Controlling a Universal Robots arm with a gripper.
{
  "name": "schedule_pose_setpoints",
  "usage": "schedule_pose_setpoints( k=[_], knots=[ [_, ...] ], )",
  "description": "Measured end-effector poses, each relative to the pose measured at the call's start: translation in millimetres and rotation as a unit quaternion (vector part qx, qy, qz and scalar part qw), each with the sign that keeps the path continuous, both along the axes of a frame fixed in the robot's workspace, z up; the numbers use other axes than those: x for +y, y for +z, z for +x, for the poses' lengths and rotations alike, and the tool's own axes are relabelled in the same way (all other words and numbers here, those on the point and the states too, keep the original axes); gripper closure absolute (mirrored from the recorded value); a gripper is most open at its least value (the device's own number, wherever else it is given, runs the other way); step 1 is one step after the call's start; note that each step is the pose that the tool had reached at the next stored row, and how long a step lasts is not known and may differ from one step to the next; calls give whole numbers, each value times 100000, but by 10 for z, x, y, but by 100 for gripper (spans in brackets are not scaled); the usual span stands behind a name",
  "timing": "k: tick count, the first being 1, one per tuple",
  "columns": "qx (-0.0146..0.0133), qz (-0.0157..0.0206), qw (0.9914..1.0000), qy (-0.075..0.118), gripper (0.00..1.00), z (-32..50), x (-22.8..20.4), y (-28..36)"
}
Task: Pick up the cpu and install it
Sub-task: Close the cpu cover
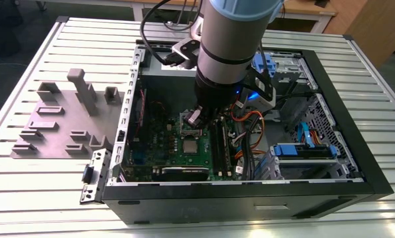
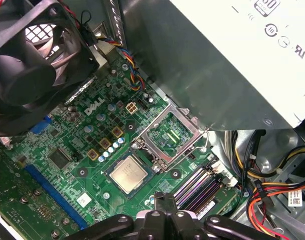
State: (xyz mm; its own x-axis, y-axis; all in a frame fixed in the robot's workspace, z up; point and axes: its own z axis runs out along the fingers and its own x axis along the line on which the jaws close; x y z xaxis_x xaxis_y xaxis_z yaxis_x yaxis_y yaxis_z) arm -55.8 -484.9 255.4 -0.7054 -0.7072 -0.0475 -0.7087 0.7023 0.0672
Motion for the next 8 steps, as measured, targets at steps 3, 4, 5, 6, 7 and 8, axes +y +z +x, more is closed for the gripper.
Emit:
schedule_pose_setpoints(
  k=[3, 4, 5, 6, 7, 8],
  knots=[
    [0, 150, 100000, 199, 90, 27, 5, -11],
    [2, 383, 99999, 258, 90, 37, 7, -12],
    [-5, 782, 99997, 274, 90, 49, 10, -16],
    [-6, 986, 99995, 286, 90, 62, 15, -19],
    [-7, 1078, 99994, 308, 90, 70, 25, -21],
    [-6, 1137, 99993, 311, 90, 75, 36, -23]
  ],
)
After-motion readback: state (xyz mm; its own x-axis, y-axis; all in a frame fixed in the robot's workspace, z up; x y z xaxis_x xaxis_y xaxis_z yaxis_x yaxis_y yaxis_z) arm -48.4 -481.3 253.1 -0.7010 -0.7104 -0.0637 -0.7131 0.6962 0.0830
